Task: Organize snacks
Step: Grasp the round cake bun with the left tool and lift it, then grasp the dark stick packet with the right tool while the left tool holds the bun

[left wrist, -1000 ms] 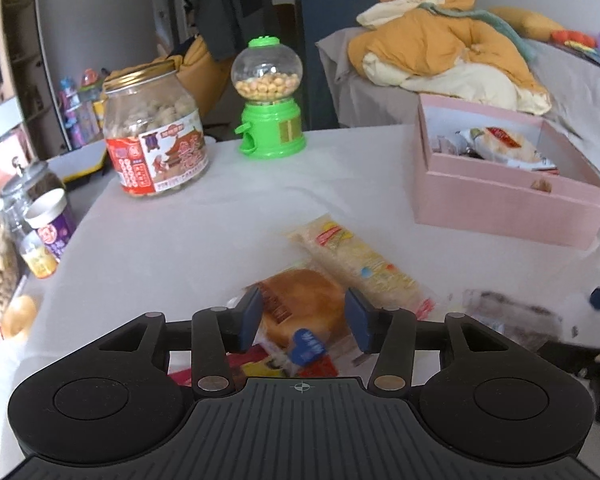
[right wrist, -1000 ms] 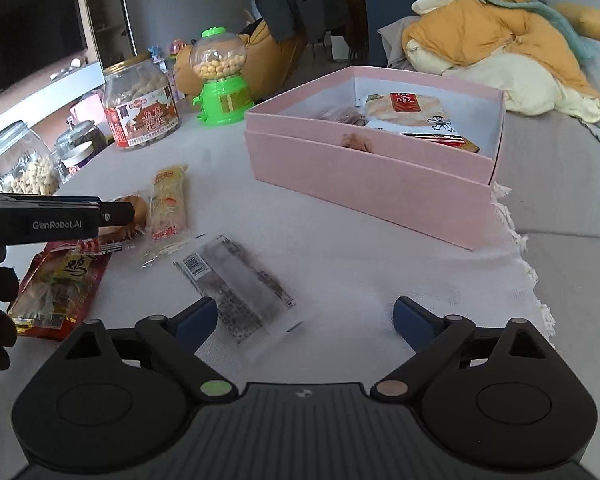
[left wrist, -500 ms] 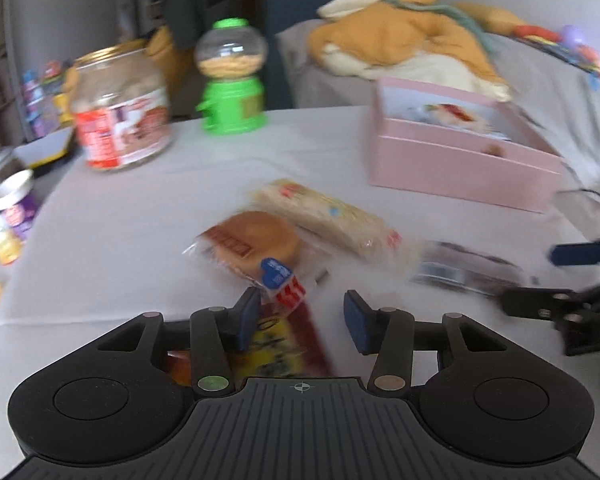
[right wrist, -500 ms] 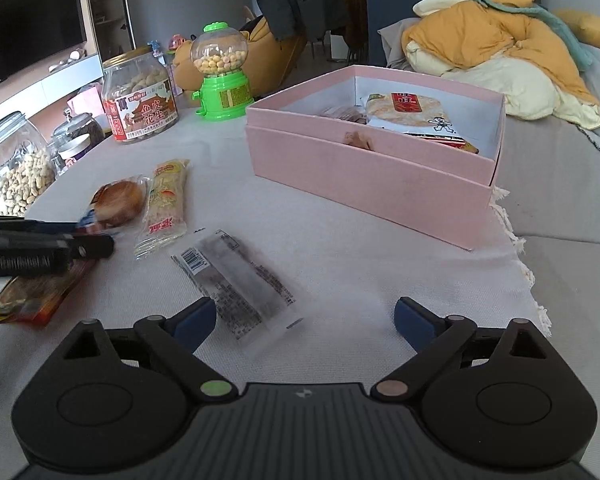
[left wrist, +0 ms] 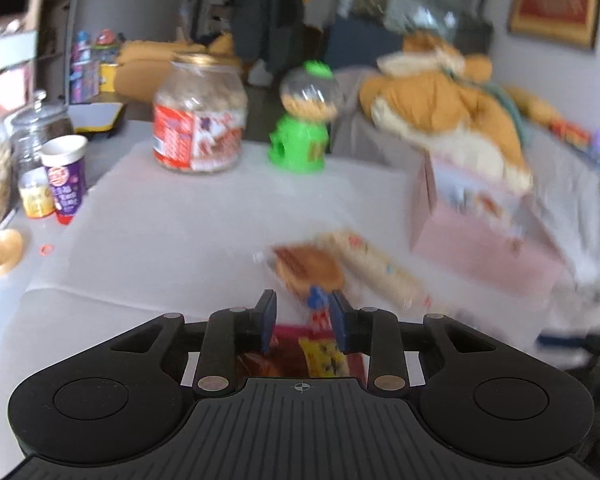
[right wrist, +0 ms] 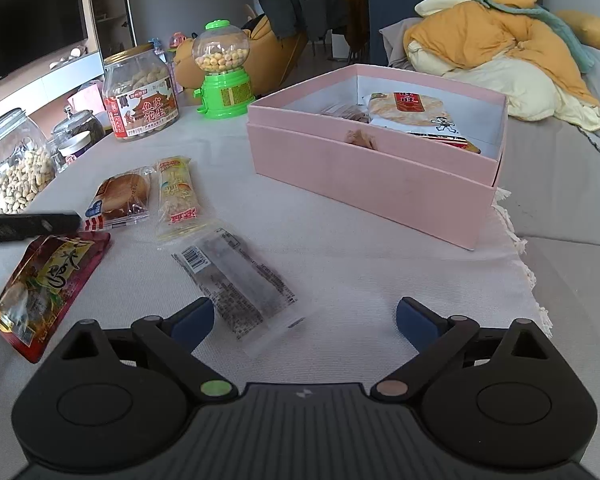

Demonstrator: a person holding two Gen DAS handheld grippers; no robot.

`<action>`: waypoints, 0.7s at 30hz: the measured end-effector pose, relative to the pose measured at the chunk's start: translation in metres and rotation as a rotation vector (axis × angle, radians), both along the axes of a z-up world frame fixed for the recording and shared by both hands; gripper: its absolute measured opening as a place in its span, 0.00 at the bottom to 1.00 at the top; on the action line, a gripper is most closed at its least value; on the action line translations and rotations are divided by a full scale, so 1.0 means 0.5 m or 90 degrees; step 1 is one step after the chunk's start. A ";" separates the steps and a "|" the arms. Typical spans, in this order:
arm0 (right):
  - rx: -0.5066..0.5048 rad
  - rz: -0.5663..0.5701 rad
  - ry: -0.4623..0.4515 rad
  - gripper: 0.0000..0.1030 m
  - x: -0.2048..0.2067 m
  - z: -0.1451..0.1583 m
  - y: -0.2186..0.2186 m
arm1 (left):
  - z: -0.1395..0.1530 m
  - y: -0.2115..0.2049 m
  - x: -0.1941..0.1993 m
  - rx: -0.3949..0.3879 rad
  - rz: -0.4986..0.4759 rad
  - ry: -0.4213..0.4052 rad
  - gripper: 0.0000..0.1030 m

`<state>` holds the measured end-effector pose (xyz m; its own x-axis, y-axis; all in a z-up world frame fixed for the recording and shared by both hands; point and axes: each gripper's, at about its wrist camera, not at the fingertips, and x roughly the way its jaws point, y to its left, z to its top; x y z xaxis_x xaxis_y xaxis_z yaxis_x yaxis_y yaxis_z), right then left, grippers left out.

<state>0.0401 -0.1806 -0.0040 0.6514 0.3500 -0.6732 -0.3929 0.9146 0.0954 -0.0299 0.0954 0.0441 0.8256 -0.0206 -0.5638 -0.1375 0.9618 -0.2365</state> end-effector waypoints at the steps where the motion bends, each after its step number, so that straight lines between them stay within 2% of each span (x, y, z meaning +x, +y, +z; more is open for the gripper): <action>1: 0.000 0.000 0.000 0.95 0.000 0.000 0.000 | 0.008 0.010 0.000 -0.018 0.012 -0.002 0.32; 4: -0.001 0.000 0.000 0.96 0.000 0.000 0.001 | 0.013 0.030 0.039 -0.090 0.024 0.038 0.32; 6: -0.004 0.002 0.000 0.96 0.000 -0.002 0.001 | 0.003 0.022 0.089 -0.098 0.020 0.072 0.32; 8: -0.007 0.004 -0.001 0.96 0.000 -0.002 0.001 | -0.016 0.006 0.140 -0.075 0.031 0.105 0.34; 9: -0.007 0.004 -0.001 0.96 0.000 -0.003 0.001 | -0.025 -0.006 0.165 -0.060 0.036 0.122 0.43; 10: -0.007 0.004 -0.001 0.96 0.000 -0.002 0.000 | -0.032 -0.021 0.185 -0.041 0.027 0.127 0.48; 12: -0.007 0.004 -0.001 0.96 0.000 -0.002 0.000 | -0.042 -0.051 0.217 0.020 0.011 0.130 0.62; 14: -0.008 0.005 -0.001 0.96 0.001 -0.002 0.000 | -0.053 -0.072 0.239 0.073 0.000 0.137 0.65; 17: -0.011 0.005 -0.002 0.96 0.001 -0.002 0.000 | -0.067 -0.089 0.252 0.137 -0.010 0.124 0.62; 19: -0.016 0.006 -0.003 0.96 0.000 -0.001 0.002 | -0.068 -0.085 0.240 0.130 -0.009 0.111 0.59; 21: -0.021 0.006 -0.003 0.96 0.000 -0.001 0.003 | -0.066 -0.079 0.203 0.090 -0.022 0.098 0.59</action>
